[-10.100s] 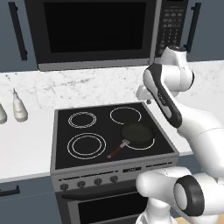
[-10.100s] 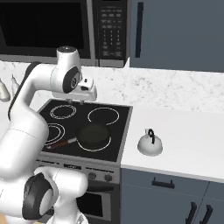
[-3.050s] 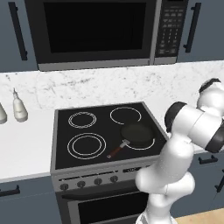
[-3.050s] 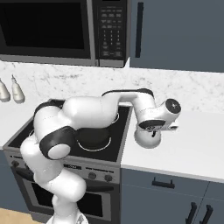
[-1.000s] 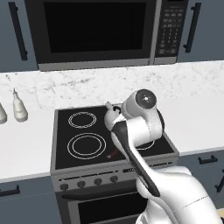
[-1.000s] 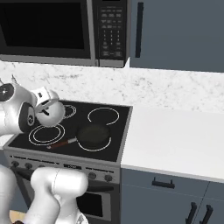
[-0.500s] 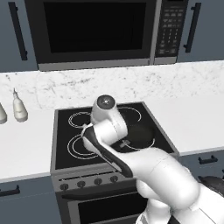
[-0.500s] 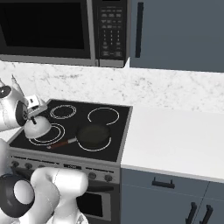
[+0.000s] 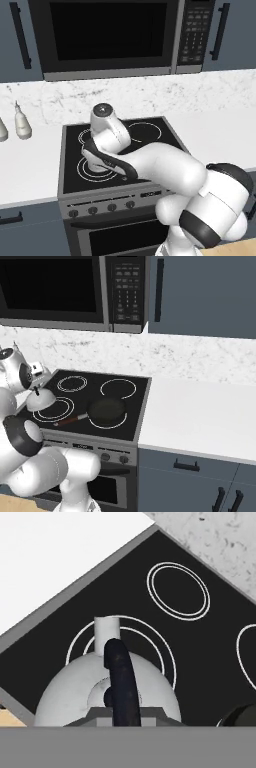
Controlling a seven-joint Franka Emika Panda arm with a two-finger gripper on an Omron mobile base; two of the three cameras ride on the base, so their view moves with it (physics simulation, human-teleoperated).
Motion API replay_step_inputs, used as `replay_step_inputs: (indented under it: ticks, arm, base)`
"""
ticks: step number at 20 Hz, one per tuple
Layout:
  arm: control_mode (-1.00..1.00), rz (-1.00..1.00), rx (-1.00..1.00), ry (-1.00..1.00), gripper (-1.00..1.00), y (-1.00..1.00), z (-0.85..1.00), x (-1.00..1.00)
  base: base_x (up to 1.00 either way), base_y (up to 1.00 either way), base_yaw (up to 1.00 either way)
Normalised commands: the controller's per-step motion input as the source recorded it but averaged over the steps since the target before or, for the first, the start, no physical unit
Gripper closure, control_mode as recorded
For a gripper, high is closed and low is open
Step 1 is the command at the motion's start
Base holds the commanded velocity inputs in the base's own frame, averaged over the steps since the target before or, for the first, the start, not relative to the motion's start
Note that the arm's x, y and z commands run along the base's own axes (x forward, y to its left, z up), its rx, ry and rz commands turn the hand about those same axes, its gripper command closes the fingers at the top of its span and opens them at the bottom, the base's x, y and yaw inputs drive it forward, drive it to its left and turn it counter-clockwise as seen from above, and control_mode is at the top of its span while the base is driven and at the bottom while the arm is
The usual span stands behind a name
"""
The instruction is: Pick the kettle from the counter and place it on a stove burner. Then turn the burner on.
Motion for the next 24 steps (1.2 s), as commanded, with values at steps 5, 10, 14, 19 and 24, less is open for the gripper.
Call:
replay_step_inputs:
  ticks: [5,10,14,19,24]
  arm:
    - [-1.00,0.00,0.01,-0.13,1.00,-0.07,-0.22,0.11]
    - [-1.00,0.00,0.23,-0.17,1.00,-0.02,-0.49,0.00]
    - [-1.00,0.00,0.34,-0.04,1.00,-0.03,-0.57,0.09]
    - [-1.00,0.00,0.04,-0.01,1.00,0.00,-0.08,0.12]
    - [-1.00,0.00,0.00,-0.13,1.00,0.00,-0.14,0.49]
  base:
    - [0.00,0.00,0.00]
    - [0.00,0.00,0.00]
    - [0.00,0.00,0.00]
    - [0.00,0.00,0.00]
    - [0.00,0.00,0.00]
